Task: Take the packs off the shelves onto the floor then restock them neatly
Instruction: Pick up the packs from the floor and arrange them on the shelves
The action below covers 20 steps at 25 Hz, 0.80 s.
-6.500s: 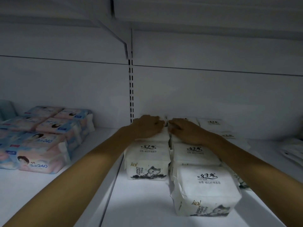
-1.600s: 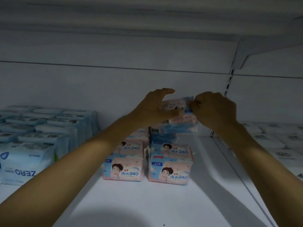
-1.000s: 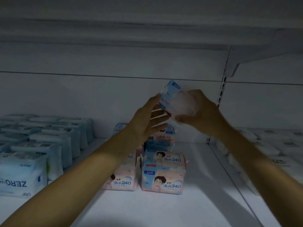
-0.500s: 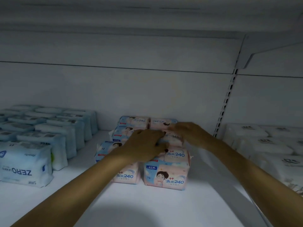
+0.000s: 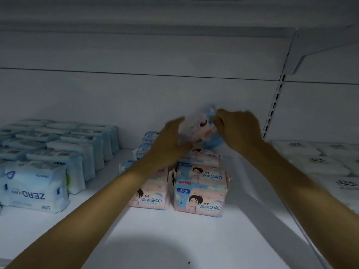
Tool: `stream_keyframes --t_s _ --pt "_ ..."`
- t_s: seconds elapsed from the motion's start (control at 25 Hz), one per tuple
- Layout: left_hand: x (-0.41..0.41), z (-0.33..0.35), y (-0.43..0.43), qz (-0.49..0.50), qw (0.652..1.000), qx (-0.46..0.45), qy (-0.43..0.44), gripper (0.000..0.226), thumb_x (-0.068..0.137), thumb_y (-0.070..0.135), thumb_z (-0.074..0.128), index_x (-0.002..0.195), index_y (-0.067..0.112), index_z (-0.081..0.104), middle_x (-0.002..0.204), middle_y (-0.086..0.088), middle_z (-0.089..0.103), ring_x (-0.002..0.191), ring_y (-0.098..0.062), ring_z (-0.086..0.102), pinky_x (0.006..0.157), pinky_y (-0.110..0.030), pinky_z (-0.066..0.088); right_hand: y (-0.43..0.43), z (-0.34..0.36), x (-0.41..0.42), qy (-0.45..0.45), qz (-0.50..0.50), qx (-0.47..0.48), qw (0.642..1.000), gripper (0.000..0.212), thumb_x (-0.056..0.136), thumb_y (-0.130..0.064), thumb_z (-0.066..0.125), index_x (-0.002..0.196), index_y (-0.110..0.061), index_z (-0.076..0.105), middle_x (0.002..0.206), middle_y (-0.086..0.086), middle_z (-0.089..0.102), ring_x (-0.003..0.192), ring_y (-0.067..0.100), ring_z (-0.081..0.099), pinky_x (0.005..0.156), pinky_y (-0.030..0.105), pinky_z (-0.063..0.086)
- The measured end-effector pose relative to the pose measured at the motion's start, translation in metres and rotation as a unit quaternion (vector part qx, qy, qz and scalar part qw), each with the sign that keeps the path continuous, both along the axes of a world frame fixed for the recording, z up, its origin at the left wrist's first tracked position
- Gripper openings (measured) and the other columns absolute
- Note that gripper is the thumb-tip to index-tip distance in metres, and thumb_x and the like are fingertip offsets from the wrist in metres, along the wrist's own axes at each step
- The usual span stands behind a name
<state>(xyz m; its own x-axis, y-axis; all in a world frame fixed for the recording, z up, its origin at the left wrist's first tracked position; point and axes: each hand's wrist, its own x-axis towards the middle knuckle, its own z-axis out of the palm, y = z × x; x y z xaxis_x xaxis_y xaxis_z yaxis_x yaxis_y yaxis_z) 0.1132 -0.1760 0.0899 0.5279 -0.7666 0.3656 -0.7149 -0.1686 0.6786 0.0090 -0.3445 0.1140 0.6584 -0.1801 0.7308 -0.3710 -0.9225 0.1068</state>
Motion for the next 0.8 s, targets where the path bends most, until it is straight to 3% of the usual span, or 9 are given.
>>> stream_keyframes --t_s 0.08,0.16,0.28,0.36,0.44,0.56,0.68,0.72,0.8 --pt "0.006 0.013 -0.009 0.014 0.998 -0.064 -0.024 0.107 0.073 0.025 0.082 0.153 0.017 0.010 0.155 -0.006 0.024 0.140 -0.022 0.028 0.113 -0.038 0.030 0.017 0.026 -0.009 -0.084 0.062 -0.224 0.969 0.022 0.084 -0.026 0.064 0.069 -0.011 0.058 0.050 0.007 0.055 0.044 0.025 0.053 0.062 0.031 0.037" --pt "0.006 0.027 -0.019 -0.016 0.993 -0.113 -0.007 0.112 0.066 0.026 0.086 0.151 0.017 0.013 0.138 -0.003 0.044 0.125 -0.017 0.046 0.100 -0.022 0.042 0.034 0.036 -0.008 -0.091 0.115 -0.279 0.949 0.018 0.083 -0.024 0.064 0.072 -0.009 0.061 0.053 0.007 0.058 0.049 0.025 0.054 0.065 0.034 0.035" --pt "0.012 0.026 -0.027 -0.067 0.962 -0.237 0.113 0.093 0.059 0.030 0.084 0.136 0.004 0.036 0.118 -0.005 0.060 0.107 -0.020 0.062 0.086 -0.023 0.053 0.039 0.031 -0.011 -0.160 0.215 -0.041 0.963 0.029 0.094 -0.033 0.050 0.088 -0.009 0.063 0.077 0.006 0.065 0.070 0.023 0.059 0.072 0.033 0.040" --pt "0.016 0.015 -0.024 -0.099 0.924 -0.285 0.234 0.080 0.070 0.006 0.080 0.136 -0.002 0.035 0.122 -0.020 0.058 0.111 -0.032 0.061 0.084 -0.035 0.057 0.030 0.017 -0.020 -0.233 0.255 0.186 0.920 0.030 0.090 -0.038 0.061 0.109 -0.014 0.058 0.104 0.002 0.062 0.092 0.016 0.059 0.081 0.025 0.046" --pt "0.017 0.012 -0.021 -0.132 0.897 -0.289 0.307 0.072 0.075 -0.001 0.072 0.136 -0.004 0.035 0.126 -0.025 0.056 0.114 -0.039 0.059 0.083 -0.042 0.057 0.019 0.002 -0.027 -0.228 0.231 0.312 0.893 0.062 0.077 -0.048 0.073 0.127 -0.021 0.047 0.123 -0.002 0.052 0.105 0.010 0.054 0.083 0.015 0.043" --pt "0.007 0.013 -0.025 -0.189 0.838 -0.305 0.410 0.068 0.075 0.009 0.072 0.135 -0.002 0.043 0.127 -0.023 0.059 0.115 -0.041 0.059 0.086 -0.052 0.054 0.032 -0.027 -0.027 -0.155 0.208 0.292 0.921 0.096 0.064 -0.067 0.072 0.141 -0.028 0.030 0.138 -0.005 0.039 0.122 0.010 0.044 0.097 0.020 0.038" --pt "-0.013 0.020 -0.029 -0.165 0.825 -0.284 0.460 0.067 0.074 0.023 0.080 0.132 0.007 0.051 0.118 -0.016 0.066 0.107 -0.033 0.065 0.082 -0.050 0.055 0.038 -0.035 -0.019 -0.137 0.190 0.185 0.954 0.098 0.065 -0.062 0.069 0.144 -0.024 0.027 0.144 0.008 0.035 0.130 0.021 0.039 0.101 0.028 0.039" --pt "-0.020 0.022 -0.029 -0.151 0.839 -0.251 0.457 0.066 0.077 0.029 0.079 0.133 0.010 0.050 0.116 -0.012 0.067 0.104 -0.029 0.067 0.080 -0.047 0.057 0.035 -0.028 -0.016 -0.154 0.204 0.221 0.941 0.090 0.067 -0.053 0.072 0.141 -0.021 0.034 0.138 0.007 0.042 0.125 0.019 0.045 0.095 0.021 0.043" --pt "-0.028 0.025 -0.027 -0.112 0.878 -0.175 0.431 0.064 0.080 0.041 0.072 0.135 0.018 0.047 0.118 -0.004 0.066 0.105 -0.021 0.066 0.083 -0.043 0.057 0.021 -0.006 -0.019 -0.188 0.267 0.428 0.843 0.066 0.069 -0.024 0.081 0.127 -0.017 0.050 0.117 -0.001 0.057 0.105 0.017 0.059 0.082 0.019 0.052"
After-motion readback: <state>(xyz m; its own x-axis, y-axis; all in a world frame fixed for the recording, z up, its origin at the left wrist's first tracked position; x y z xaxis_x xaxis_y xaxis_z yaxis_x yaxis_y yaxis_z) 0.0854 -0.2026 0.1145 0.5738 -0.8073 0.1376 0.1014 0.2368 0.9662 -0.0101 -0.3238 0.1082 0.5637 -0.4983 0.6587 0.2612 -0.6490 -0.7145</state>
